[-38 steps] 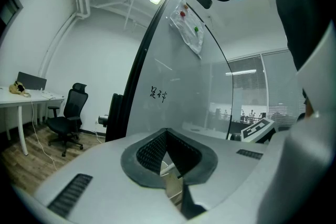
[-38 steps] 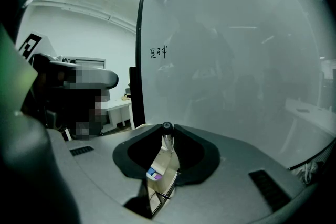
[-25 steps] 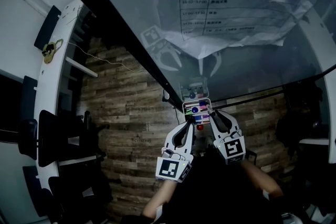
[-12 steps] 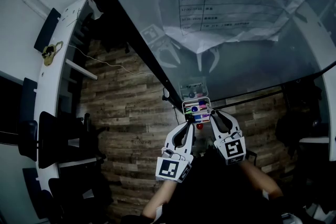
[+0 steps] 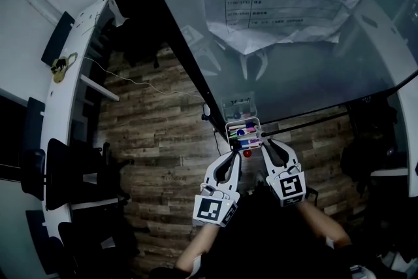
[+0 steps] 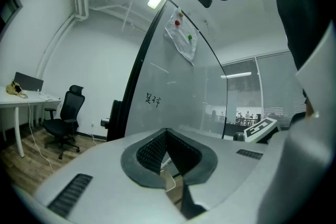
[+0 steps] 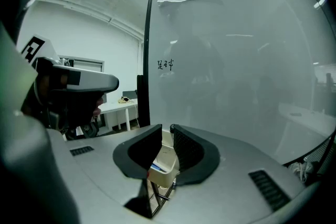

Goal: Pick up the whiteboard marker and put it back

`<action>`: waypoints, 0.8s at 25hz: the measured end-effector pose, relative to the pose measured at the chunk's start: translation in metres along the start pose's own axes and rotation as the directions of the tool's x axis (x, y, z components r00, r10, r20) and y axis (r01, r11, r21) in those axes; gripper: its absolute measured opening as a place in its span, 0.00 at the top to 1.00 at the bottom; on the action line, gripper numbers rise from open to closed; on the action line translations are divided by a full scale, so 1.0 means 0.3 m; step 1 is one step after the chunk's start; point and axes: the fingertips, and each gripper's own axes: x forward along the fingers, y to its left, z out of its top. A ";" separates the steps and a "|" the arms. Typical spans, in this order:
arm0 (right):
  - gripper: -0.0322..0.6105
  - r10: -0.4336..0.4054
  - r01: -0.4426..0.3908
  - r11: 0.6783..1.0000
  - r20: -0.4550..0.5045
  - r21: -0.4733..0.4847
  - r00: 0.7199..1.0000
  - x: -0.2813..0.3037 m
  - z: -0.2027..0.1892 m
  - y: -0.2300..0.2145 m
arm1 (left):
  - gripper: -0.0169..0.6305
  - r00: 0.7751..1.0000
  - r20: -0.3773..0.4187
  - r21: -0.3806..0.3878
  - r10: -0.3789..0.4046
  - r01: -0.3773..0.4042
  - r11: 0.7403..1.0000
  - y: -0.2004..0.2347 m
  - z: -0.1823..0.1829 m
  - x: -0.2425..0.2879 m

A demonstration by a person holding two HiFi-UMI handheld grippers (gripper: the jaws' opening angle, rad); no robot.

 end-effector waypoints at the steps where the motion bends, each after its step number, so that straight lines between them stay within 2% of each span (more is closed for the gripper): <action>1: 0.83 0.001 -0.001 1.000 -0.001 0.008 1.000 -0.006 0.000 0.006 | 0.96 1.000 0.000 0.001 0.000 0.000 1.000 0.000 -0.001 -0.006; 3: 0.83 -0.002 0.002 1.000 0.005 0.020 1.000 -0.020 0.003 0.017 | 0.96 1.000 0.001 0.003 -0.001 0.001 1.000 -0.001 0.001 -0.020; 9: 0.91 -0.012 0.012 1.000 0.033 0.012 0.999 -0.064 0.030 0.044 | 0.96 1.000 0.016 0.007 -0.003 0.002 1.000 0.004 0.023 -0.057; 20: 0.93 -0.056 0.052 0.998 0.107 0.033 0.993 -0.163 0.117 0.077 | 0.96 0.999 0.020 0.007 -0.028 0.028 1.000 -0.008 0.046 -0.112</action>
